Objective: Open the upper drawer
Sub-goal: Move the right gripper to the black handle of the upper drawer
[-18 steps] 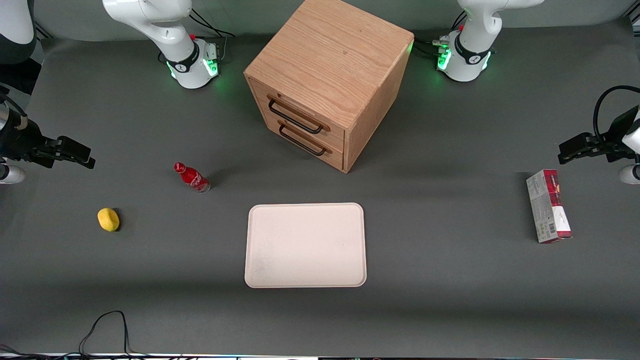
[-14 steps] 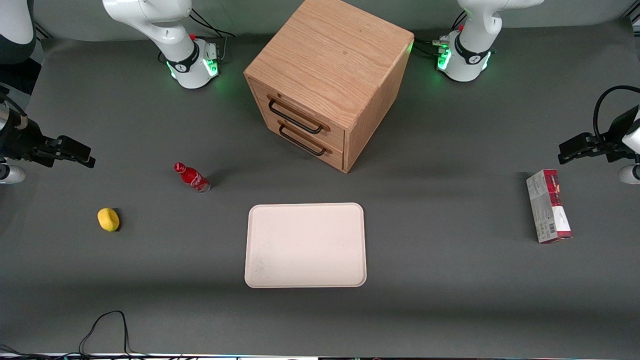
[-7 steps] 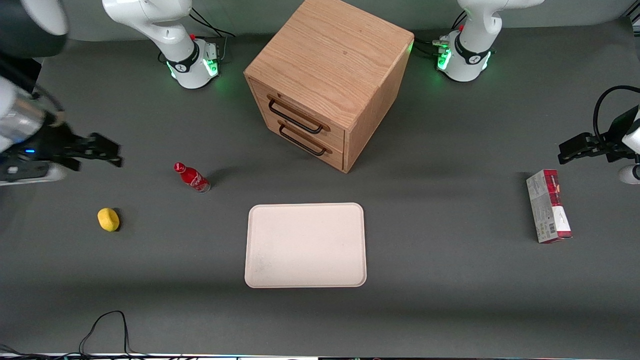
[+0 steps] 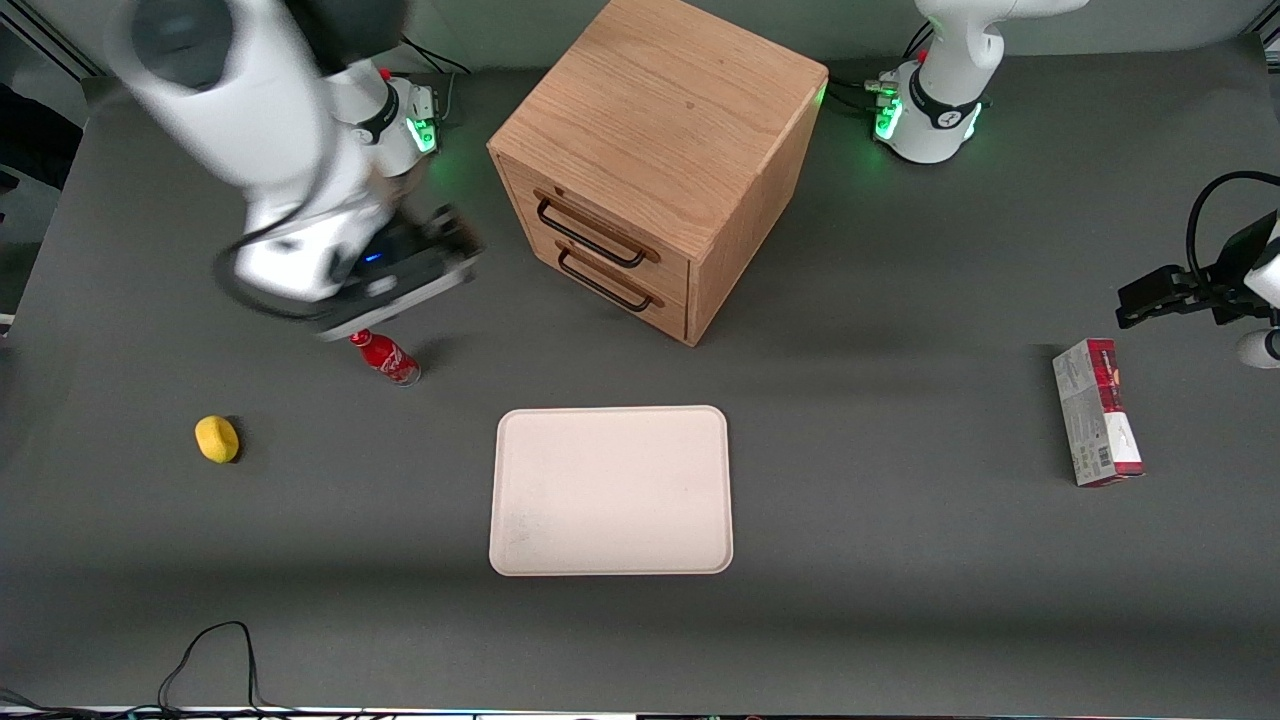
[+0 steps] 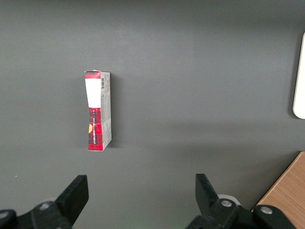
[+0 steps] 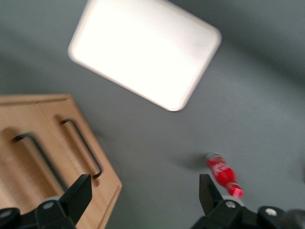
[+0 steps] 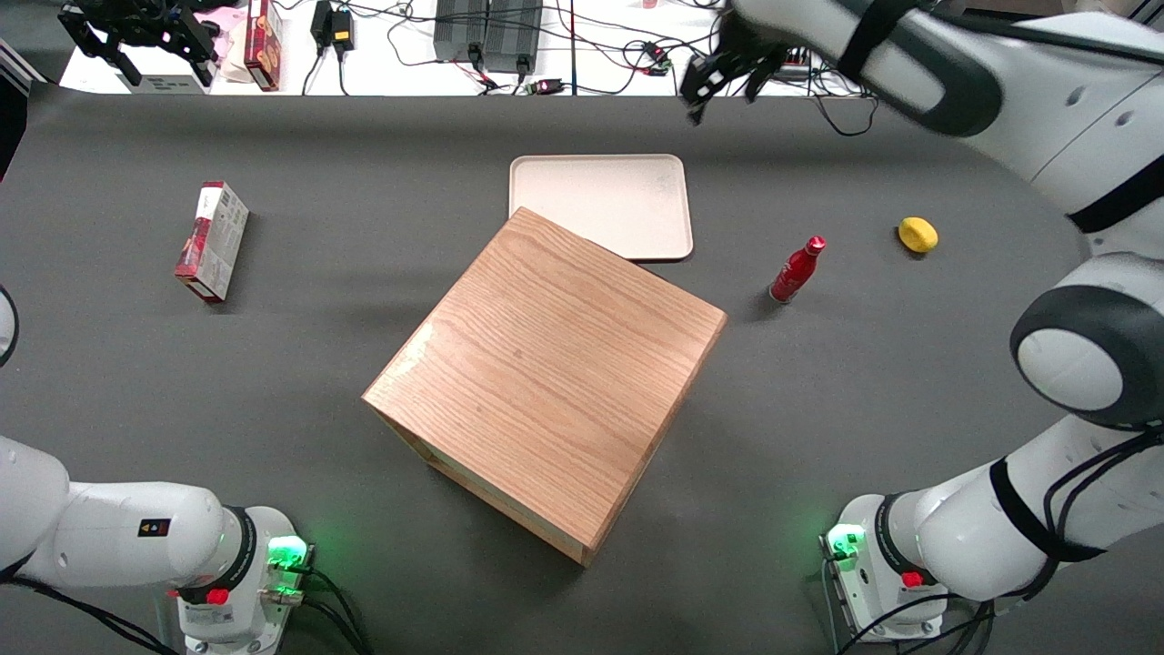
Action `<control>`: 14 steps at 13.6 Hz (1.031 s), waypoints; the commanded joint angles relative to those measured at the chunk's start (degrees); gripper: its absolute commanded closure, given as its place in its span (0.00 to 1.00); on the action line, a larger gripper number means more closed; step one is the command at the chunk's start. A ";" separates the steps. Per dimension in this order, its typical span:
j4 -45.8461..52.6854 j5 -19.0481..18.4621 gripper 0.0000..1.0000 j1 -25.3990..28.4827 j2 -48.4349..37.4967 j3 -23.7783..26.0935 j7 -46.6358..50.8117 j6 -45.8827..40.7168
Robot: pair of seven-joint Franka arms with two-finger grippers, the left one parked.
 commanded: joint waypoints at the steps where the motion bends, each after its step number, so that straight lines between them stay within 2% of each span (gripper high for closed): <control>1: 0.26 0.25 0.00 5.01 1.00 -0.76 -6.45 -0.88; 4: -2.81 0.25 0.00 8.70 0.12 -0.85 -14.35 -0.88; 7: -4.05 0.51 0.00 10.12 -0.76 -0.85 -16.38 -0.26; 10: -5.01 7.53 0.00 9.77 -0.94 -2.51 -26.48 -0.88; 12: -6.24 10.08 0.00 9.68 -1.64 -3.31 -27.03 -0.88; 14: -7.29 10.62 0.00 9.85 -1.64 -3.75 -26.25 -0.44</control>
